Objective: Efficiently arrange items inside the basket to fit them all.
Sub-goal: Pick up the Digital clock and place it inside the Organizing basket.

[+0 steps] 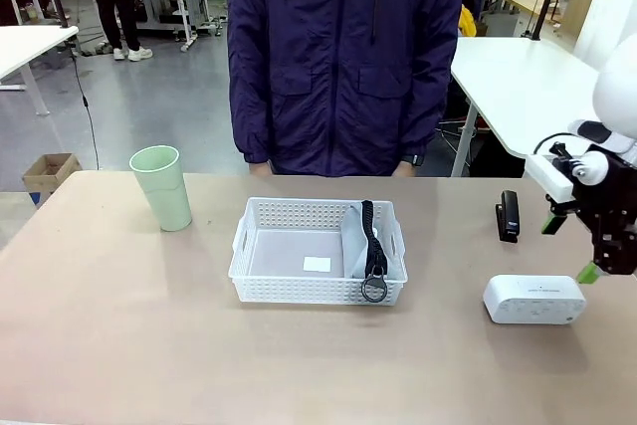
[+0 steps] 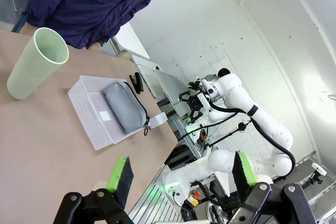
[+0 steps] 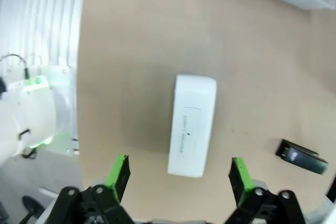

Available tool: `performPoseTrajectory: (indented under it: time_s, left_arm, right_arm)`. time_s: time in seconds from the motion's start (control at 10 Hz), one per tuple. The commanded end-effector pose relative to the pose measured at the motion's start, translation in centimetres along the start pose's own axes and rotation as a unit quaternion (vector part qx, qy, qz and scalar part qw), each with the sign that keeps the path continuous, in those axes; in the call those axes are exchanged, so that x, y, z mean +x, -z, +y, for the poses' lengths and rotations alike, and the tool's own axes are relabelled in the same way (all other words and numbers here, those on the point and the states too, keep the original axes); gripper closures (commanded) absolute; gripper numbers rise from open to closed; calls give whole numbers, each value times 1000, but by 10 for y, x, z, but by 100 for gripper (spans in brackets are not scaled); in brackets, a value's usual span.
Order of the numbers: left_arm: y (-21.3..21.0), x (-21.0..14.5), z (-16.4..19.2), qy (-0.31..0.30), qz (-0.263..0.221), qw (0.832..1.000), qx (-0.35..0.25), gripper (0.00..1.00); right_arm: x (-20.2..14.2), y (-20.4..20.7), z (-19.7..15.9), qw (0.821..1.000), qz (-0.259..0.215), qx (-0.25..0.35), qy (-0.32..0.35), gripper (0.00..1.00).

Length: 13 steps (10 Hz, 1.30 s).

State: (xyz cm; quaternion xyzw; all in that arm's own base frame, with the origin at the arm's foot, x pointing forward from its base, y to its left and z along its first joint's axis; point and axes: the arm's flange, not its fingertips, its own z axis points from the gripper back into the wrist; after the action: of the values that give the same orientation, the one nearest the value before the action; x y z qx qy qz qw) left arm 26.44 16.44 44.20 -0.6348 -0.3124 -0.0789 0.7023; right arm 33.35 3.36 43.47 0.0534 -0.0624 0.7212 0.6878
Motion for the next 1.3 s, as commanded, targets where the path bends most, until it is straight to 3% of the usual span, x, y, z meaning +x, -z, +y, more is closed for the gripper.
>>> performPoseTrajectory:
  time_s: [0.0,0.3,0.4,1.2]
  left_arm:
    - [0,0,-1,11,-4,1000,-8,0]
    - [0,0,-1,11,-4,1000,-8,0]
    - [0,0,-1,11,-4,1000,-8,0]
    - [0,0,-1,11,-4,1000,-8,0]
  right_arm:
    - [3,-3,-3,1000,9,-17,4,0]
    - [1,-1,0,1000,2,-2,-1,0]
    - [5,8,0,999,32,10,6,0]
    - [-9,77,-8,998,34,18,48,0]
